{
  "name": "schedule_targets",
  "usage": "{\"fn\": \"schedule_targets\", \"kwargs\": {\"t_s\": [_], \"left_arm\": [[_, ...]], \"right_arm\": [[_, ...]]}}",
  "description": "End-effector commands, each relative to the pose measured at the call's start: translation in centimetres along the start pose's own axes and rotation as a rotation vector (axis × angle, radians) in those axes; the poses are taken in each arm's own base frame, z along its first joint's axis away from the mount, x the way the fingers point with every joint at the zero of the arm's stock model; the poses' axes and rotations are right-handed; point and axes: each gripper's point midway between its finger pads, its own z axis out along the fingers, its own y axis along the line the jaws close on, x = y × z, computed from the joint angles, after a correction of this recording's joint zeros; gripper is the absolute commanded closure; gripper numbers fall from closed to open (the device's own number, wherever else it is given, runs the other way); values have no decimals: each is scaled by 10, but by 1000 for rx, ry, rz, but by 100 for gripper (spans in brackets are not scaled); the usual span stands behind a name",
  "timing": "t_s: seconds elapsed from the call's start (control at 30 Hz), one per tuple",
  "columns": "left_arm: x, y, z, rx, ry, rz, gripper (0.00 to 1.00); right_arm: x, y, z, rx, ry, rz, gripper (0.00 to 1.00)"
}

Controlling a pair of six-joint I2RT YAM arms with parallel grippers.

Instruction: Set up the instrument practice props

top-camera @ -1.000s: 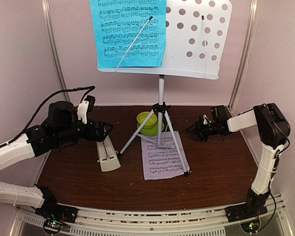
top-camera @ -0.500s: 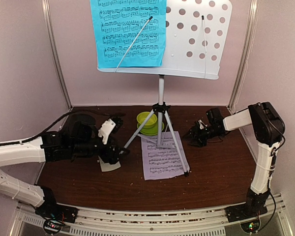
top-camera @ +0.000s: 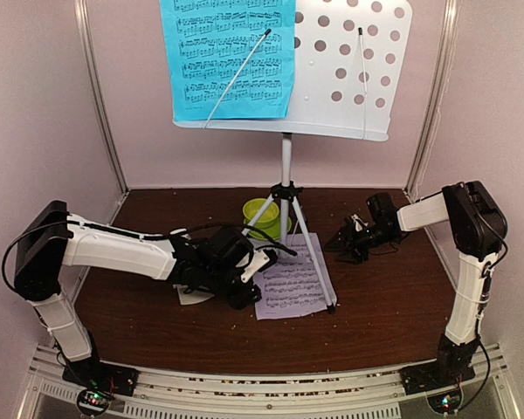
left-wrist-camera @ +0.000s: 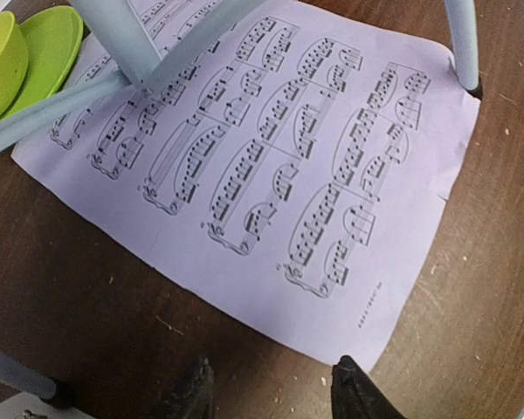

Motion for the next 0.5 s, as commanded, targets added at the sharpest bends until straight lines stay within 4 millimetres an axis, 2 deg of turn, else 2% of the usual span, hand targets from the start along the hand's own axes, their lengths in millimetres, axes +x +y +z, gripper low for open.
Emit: {"fn": "schedule_targets", "kwargs": {"t_s": [0.0,0.1,0.23,0.47], "left_arm": [[-14,2,16,-28,17,29,53],[-5,6,28,-45,58,23,55],[2,9,32,-45,64,2,56],[16,-1,49,34,83,38,58]], "right_arm": [[19,-18,4,84,66,30,44],[21,-21,6,112,89,12,44],[23,-22,10,149,109,-13,44],[38,-24,36,147,176,-22,44]]}}
